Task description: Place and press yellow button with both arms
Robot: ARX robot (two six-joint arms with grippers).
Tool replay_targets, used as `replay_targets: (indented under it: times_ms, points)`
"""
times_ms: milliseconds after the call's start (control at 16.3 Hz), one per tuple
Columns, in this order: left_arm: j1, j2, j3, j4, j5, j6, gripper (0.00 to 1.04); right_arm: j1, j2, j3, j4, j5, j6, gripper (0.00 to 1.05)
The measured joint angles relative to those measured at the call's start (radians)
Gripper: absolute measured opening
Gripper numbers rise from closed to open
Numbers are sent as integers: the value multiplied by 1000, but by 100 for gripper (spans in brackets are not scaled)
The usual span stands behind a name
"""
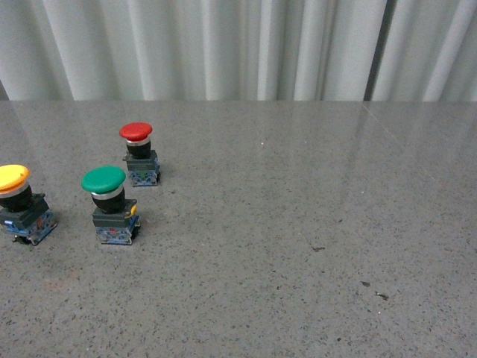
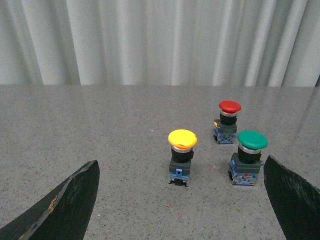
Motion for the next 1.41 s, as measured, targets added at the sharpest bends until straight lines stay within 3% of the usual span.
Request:
replay_targets:
  times_ms: [1230,1352,1414]
  points:
    - [0,0,0,0,0,0,98,0,0,0,0,0,0,98]
    - [-50,112,55,-110,-112,58,98,0,0,0,0,0,0,98]
    - [-59,232,108,-24,-115,86,98,0,0,0,1,0,0,98]
